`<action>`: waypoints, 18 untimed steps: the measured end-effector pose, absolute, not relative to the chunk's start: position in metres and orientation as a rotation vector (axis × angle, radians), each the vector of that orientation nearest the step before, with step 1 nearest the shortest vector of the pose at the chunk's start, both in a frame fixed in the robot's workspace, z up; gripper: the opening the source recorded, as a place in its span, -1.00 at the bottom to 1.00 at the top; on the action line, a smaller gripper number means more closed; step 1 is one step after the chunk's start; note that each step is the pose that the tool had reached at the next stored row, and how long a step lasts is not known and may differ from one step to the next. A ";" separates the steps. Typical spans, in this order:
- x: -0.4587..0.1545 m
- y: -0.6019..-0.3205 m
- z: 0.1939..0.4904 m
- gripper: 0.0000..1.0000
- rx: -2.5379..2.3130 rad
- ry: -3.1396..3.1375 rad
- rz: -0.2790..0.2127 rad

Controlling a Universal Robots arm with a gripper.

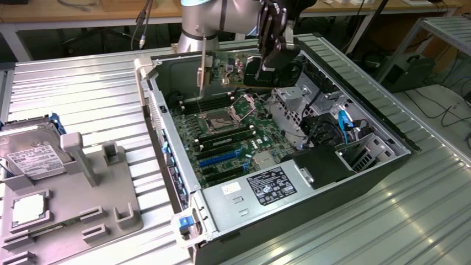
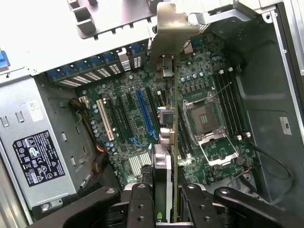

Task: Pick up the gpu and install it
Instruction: 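Insert the gpu into the slot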

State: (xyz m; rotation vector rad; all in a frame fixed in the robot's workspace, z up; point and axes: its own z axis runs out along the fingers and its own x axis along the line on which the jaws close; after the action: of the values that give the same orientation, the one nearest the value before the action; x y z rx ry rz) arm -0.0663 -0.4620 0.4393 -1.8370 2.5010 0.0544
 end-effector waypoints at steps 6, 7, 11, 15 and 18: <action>-0.066 -0.462 0.439 -0.44 -1.863 2.482 0.055; -0.066 -0.462 0.439 -0.44 -1.867 2.480 0.055; -0.066 -0.462 0.439 -0.44 -1.882 2.469 0.055; -0.066 -0.462 0.439 -0.44 -1.897 2.457 0.056; -0.066 -0.462 0.439 -0.44 -1.908 2.449 0.056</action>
State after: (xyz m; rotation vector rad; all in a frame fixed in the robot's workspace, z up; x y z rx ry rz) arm -0.0663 -0.4620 0.4394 -1.9077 2.4490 0.0559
